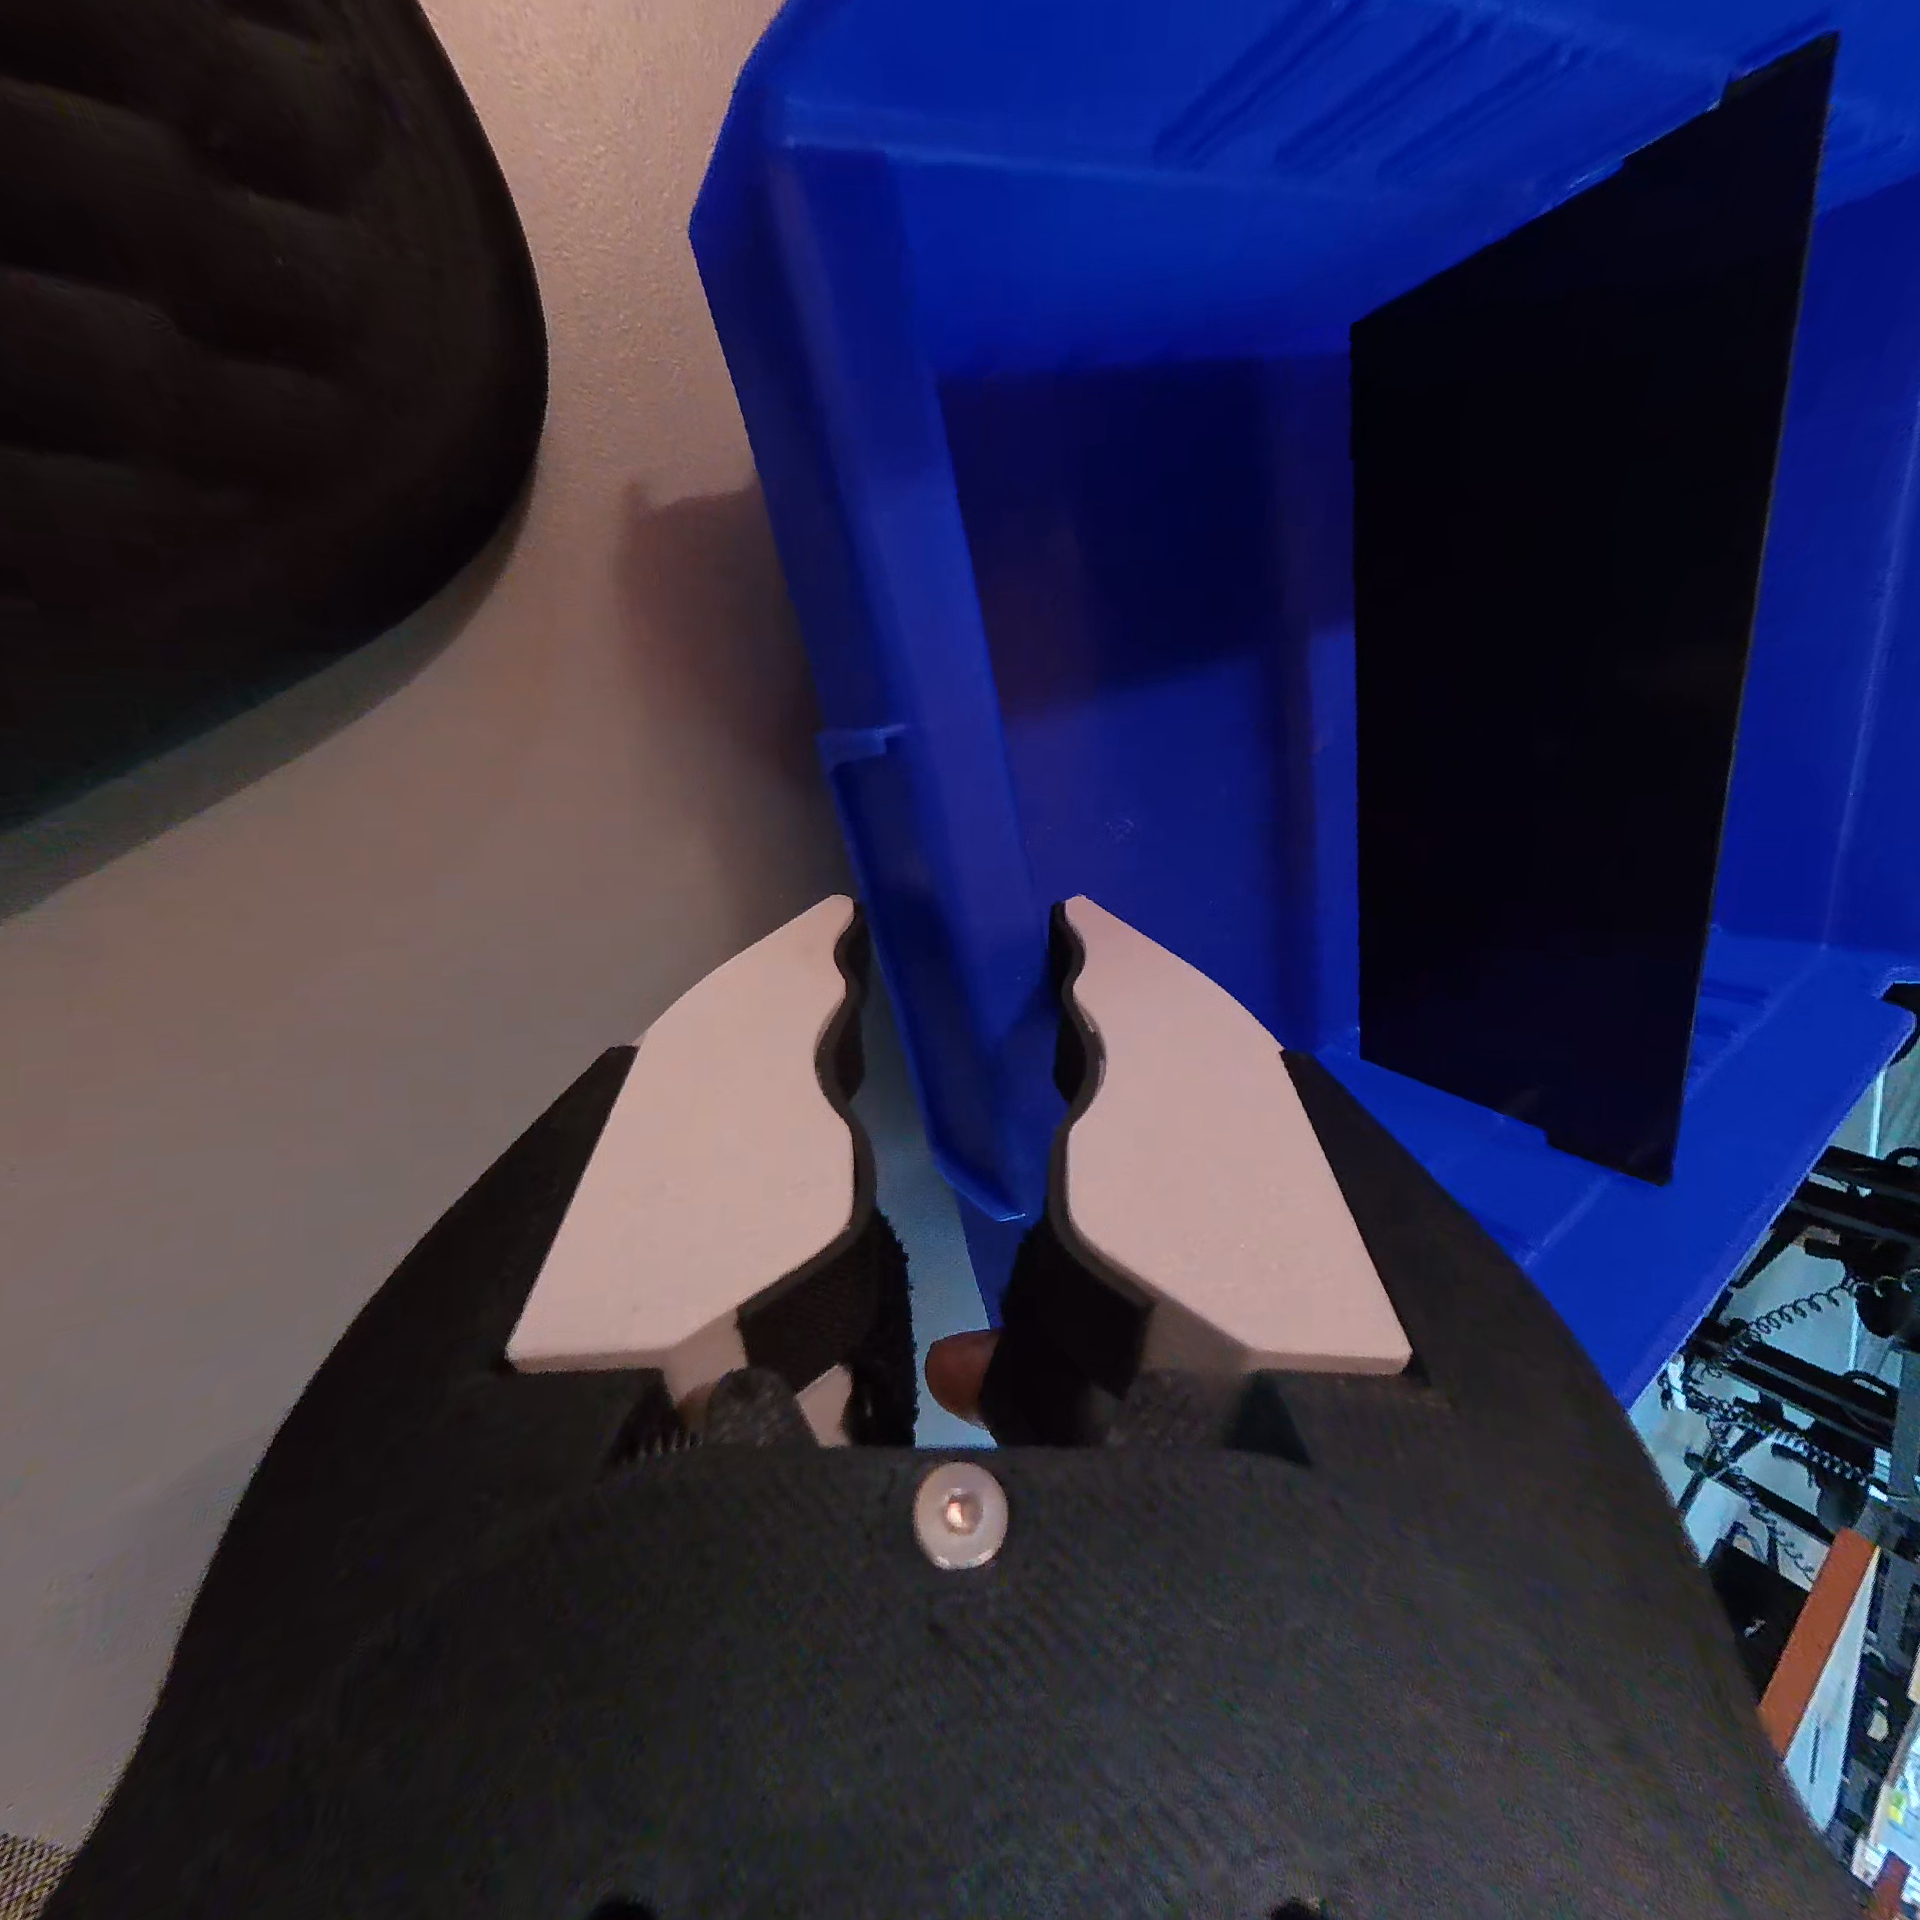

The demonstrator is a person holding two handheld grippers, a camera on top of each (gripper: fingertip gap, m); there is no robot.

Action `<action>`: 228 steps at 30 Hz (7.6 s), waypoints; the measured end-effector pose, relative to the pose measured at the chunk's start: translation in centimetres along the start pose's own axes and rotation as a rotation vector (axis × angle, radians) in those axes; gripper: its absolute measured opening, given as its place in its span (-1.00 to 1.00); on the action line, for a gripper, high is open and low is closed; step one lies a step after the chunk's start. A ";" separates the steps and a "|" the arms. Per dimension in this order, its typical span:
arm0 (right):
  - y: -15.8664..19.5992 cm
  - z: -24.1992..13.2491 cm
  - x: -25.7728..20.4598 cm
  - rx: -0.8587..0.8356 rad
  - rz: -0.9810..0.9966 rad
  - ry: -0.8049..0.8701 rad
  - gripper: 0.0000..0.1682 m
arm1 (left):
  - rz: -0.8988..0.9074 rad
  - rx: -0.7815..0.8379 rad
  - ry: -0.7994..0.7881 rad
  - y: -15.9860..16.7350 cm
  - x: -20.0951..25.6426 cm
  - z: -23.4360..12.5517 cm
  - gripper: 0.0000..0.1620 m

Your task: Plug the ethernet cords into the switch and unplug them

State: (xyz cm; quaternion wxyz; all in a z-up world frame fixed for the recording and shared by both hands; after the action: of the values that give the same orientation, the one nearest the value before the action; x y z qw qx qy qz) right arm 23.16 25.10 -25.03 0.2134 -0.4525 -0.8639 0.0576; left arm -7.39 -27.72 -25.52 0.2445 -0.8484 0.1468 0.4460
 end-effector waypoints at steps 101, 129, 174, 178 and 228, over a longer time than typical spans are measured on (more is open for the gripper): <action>-15.5 -0.3 -6.7 1.186 0.025 -0.597 -0.44 | 0.077 0.004 0.783 -29.3 4.2 2.9 -0.15; -15.3 -0.1 -6.3 1.190 0.064 -0.607 -0.46 | -1.120 -0.210 -0.121 -1.2 -5.6 -1.5 -0.19; -15.4 -0.2 -6.8 1.175 0.034 -0.553 -0.49 | 0.029 0.302 0.148 -15.7 1.4 -9.1 -0.93; -15.5 -0.2 -7.0 1.162 0.019 -0.546 -0.49 | 0.138 0.221 0.233 -15.4 3.9 -6.6 -0.93; -16.6 1.2 -6.8 0.748 -0.116 -0.690 0.01 | -0.588 0.201 0.342 -14.8 1.0 -2.5 -0.38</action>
State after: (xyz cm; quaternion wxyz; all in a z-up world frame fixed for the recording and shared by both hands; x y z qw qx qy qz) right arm 13.51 10.02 -23.46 0.0660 -0.2512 -0.8282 0.4967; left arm 1.75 -16.77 -20.92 0.4165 -0.8885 -0.0221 0.1915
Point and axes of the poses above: each gripper's, where its closed fingertips meet, z out along the fingers, y out of its underside, x = y × z across the jaws, the point moved 8 cm from there along -z, back along the fingers, and after that the axes turned 14 degrees about -y, right-handed, at the moved point
